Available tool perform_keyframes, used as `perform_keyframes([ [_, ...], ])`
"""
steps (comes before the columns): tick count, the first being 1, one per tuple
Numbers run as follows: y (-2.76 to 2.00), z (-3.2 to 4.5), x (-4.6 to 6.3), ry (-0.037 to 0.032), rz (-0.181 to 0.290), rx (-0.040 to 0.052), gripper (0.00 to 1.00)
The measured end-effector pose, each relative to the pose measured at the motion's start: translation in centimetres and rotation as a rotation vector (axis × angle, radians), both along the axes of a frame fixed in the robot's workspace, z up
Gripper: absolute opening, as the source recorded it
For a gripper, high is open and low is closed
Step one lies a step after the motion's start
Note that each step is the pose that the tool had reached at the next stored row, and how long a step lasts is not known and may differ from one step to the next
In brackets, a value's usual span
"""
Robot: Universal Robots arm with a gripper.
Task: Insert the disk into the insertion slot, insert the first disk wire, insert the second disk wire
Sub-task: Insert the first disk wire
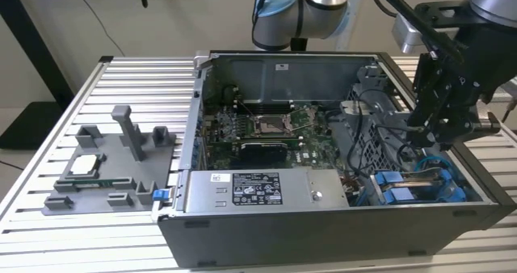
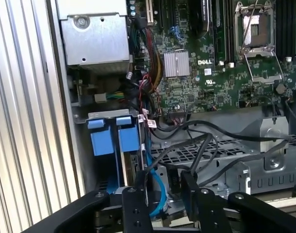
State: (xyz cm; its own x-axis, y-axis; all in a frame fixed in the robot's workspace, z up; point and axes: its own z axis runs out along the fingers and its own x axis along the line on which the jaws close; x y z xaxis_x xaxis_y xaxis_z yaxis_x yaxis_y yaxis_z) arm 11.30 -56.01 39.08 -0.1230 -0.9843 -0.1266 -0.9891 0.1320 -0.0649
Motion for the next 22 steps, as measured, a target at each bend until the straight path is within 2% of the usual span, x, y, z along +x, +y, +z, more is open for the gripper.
perform_keyframes([
  [2, 0.23, -0.22, -0.2, -0.0104, 0.002, 0.0001, 1.0],
  [6, 0.53, -0.59, -0.3, -0.0368, 0.018, 0.0002, 1.0],
  [9, 0.59, -0.84, -0.4, -0.0595, 0.026, 0.0009, 1.0],
  [11, 0.62, -0.94, -0.7, -0.0717, 0.027, 0.0018, 1.0],
  [12, 0.64, -0.96, -0.8, -0.0745, 0.027, 0.0026, 1.0],
  [17, 0.74, -0.96, -1.0, -0.0802, 0.027, 0.003, 1.0],
  [18, 0.76, -0.97, -1.1, -0.0806, 0.027, 0.0031, 0.0],
  [22, 0.77, -0.98, -1.2, -0.0811, 0.027, 0.0031, 0.0],
])
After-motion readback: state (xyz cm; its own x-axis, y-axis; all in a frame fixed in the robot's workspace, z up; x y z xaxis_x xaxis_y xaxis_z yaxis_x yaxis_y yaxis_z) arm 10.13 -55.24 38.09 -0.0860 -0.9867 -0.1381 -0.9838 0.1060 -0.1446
